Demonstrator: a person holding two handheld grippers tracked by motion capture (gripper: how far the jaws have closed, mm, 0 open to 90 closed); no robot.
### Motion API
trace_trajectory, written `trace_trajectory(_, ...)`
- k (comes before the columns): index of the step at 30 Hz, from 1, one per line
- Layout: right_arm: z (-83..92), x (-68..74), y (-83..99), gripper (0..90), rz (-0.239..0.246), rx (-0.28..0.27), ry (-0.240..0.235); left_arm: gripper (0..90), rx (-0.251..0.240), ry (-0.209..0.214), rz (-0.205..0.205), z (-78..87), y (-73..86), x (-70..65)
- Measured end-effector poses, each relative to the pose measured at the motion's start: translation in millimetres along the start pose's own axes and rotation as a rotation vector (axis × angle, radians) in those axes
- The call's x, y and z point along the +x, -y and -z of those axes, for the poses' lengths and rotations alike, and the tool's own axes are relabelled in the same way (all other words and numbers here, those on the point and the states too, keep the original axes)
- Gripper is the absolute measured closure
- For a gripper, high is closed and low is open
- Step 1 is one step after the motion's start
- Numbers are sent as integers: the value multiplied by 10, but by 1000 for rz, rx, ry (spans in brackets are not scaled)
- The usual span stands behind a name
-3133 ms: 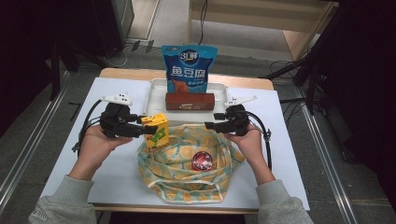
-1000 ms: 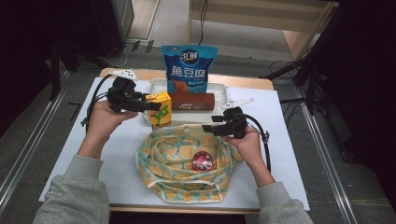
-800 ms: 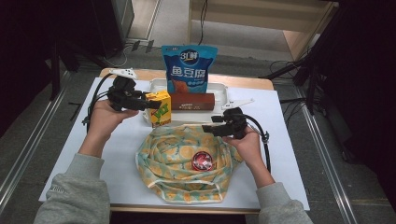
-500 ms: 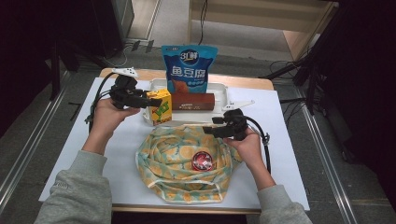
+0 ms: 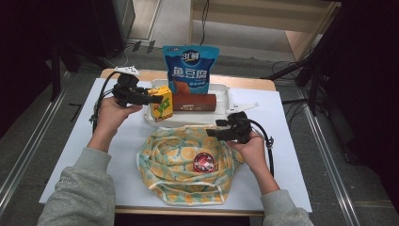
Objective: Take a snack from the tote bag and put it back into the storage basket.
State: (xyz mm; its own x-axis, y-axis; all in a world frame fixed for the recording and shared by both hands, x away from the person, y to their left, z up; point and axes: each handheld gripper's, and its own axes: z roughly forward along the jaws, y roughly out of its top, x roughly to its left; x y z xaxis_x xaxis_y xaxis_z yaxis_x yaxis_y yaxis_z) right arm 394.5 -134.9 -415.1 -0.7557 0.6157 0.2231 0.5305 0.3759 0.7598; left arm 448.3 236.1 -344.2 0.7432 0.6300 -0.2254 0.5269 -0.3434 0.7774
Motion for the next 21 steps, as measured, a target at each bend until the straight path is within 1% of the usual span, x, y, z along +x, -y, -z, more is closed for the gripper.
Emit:
trace_trajectory(3, -1, 0, 8, 374, 2, 2, -1, 504, -5, -14, -9, -19, 11, 44)
trace_trajectory(7, -9, 7, 15, 374, 7, 7, 0, 505, -7, -23, -5, -40, 25, 91)
trace_trajectory(9, -8, 9, 15, 374, 4, 8, -2, 505, -6, -28, 4, -68, 35, 131)
trace_trajectory(16, -8, 13, 16, 374, 5, 8, -2, 505, 3, -45, 6, -159, 51, 177)
trace_trajectory(21, -4, 18, 17, 374, 3, 8, 0, 505, 5, -55, -2, -219, 63, 201)
